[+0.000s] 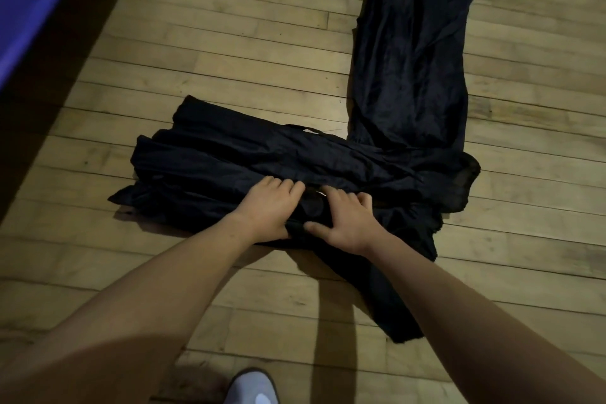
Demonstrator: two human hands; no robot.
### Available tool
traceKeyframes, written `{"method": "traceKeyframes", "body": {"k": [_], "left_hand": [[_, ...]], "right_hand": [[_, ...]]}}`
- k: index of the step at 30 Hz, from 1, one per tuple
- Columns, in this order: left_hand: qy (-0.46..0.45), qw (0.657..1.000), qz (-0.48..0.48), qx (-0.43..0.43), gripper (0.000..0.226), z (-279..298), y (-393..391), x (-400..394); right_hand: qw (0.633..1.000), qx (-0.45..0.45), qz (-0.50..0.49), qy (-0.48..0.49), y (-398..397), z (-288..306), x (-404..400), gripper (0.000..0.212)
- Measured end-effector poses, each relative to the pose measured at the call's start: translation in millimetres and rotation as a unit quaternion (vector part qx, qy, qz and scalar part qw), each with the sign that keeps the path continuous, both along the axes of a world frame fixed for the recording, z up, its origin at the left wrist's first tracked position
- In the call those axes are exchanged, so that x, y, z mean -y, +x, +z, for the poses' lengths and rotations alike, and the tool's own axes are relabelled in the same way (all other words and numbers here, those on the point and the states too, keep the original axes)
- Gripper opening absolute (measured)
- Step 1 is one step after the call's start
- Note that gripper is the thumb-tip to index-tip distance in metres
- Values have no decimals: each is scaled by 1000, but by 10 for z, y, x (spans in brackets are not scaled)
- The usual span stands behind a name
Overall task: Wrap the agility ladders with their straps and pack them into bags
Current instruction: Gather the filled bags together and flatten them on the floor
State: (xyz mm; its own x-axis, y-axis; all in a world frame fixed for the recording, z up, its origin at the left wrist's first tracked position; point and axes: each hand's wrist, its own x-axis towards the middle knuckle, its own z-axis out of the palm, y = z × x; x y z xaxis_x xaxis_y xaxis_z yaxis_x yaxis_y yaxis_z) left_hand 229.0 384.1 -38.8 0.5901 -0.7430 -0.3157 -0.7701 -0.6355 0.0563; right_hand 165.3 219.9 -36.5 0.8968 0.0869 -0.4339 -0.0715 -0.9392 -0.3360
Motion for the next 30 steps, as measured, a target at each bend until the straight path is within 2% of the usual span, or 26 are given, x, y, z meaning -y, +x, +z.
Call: {"method": "traceKeyframes", "body": {"k": [2,3,5,7,9,12,17,19,22,25,28,30], "left_hand": [[-13,1000,-11,1,78,-17,16,-24],[-11,1000,-18,2,80,-16,18,-27],[29,999,-29,12,94,6,30,-36],[116,992,-43,28,120,26,44,-87],[157,986,-50,33,127,6,45,-145],[115,992,-34,45,110,-40,59,-155],[48,998,-30,38,84,-91,129,-35],[28,998,-37,44,73,-101,210,-7],[25,997,-42,58,67,-99,358,43],[30,997,-40,54,65,-114,426,59],[11,997,-42,58,64,-135,423,50],[27,996,-47,65,69,-134,443,58]], "right_hand": [[998,-23,54,-39,-88,-10,-31,116],[994,-16,79,-75,-119,-32,-57,121],[989,10,82,-120,-117,-82,-108,114],[992,14,45,-117,-80,-125,-157,103],[995,4,21,-95,-62,-137,-184,88],[998,15,10,-65,-63,-147,-152,78],[995,69,28,-64,-51,-146,-3,78],[996,68,42,-46,35,-120,109,85],[998,32,29,46,188,-7,235,97],[986,100,-54,123,335,56,215,85],[990,109,-75,40,558,3,120,62],[994,58,-88,-28,679,-87,83,64]]}}
